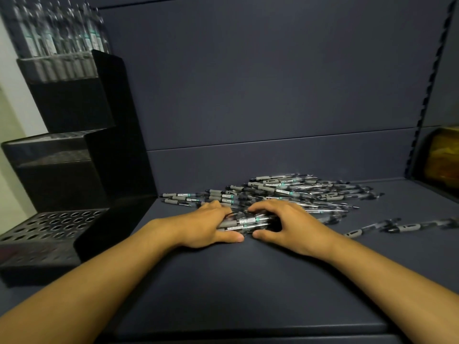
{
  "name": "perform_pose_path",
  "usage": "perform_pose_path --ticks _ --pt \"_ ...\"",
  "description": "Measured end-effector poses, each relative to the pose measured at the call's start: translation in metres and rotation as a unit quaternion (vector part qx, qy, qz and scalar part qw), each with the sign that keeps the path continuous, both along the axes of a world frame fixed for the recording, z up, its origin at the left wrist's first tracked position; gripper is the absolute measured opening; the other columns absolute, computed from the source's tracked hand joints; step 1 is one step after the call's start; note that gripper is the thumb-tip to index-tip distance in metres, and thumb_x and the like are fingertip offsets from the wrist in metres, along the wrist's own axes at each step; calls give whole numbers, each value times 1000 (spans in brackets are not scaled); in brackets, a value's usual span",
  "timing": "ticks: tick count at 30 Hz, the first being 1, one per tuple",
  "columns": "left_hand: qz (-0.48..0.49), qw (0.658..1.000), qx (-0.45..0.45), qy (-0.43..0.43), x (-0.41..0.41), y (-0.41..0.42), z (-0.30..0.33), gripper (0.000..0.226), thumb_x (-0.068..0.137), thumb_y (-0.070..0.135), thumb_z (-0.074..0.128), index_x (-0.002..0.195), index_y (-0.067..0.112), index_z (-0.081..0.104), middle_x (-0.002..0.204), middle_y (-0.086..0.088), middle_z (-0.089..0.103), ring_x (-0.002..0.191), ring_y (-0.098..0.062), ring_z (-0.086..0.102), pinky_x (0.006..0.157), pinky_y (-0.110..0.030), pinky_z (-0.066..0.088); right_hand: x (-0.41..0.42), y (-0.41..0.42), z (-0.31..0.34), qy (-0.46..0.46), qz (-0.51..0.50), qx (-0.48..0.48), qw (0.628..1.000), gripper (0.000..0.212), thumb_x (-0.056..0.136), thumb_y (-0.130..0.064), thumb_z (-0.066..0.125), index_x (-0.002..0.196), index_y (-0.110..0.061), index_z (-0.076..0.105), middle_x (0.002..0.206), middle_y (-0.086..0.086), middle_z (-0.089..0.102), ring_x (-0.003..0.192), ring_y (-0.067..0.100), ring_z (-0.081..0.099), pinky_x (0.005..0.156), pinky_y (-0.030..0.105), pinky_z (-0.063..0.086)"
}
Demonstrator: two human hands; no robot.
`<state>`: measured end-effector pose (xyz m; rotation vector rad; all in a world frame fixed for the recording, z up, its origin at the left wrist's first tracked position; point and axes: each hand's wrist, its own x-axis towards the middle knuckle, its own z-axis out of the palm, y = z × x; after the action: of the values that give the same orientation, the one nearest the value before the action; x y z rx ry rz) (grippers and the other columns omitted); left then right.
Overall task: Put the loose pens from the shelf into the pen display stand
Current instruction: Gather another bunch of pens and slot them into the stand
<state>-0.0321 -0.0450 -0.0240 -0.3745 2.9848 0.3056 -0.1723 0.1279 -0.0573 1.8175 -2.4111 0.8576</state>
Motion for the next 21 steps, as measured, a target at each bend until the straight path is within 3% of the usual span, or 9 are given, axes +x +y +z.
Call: perform_pose_path --ticks 3,7,11,15,18,21 --pt "-17 1000 8 20 1 2 0 51 90 59 55 130 27 45 120 8 48 113 -9 46 96 -25 38 -2 1 1 7 -8 9 1000 51 86 -44 71 134 -39 53 140 -16 51 133 6 40 110 23 32" --pt "-18 999 7 36 3 5 2 51 89 59 56 127 26 46 119 11 55 105 -6 53 94 -27 47 -3 2 3 8 -17 8 1000 48 86 -42 72 131 -33 57 132 -14 57 126 6 47 96 13 32" --pt "-22 999 1 28 6 11 5 47 92 56 54 129 28 47 122 11 56 107 -6 54 95 -25 46 -3 2 5 -6 -1 -20 1000 35 85 -35 75 119 -30 67 112 -16 68 102 -1 59 81 4 38" --pt "-24 999 -32 13 4 10 8 37 93 55 54 118 27 53 113 8 62 100 -11 59 90 -33 50 -3 2 7 -16 18 -31 999 31 85 -33 75 115 -31 68 104 -16 70 95 -1 62 83 14 46" --pt "-24 999 -48 5 3 12 11 46 94 51 55 129 22 50 126 2 60 114 -18 57 99 -36 46 -3 1 7 -11 1 -50 999 32 83 -34 77 114 -33 67 103 -16 69 93 0 62 84 18 47" --pt "-21 998 -65 9 4 15 13 54 95 47 54 139 17 43 137 -3 54 125 -21 51 104 -34 42 -3 2 8 -18 -16 -77 997 35 79 -36 79 112 -34 68 106 -16 68 93 -2 61 84 12 44"
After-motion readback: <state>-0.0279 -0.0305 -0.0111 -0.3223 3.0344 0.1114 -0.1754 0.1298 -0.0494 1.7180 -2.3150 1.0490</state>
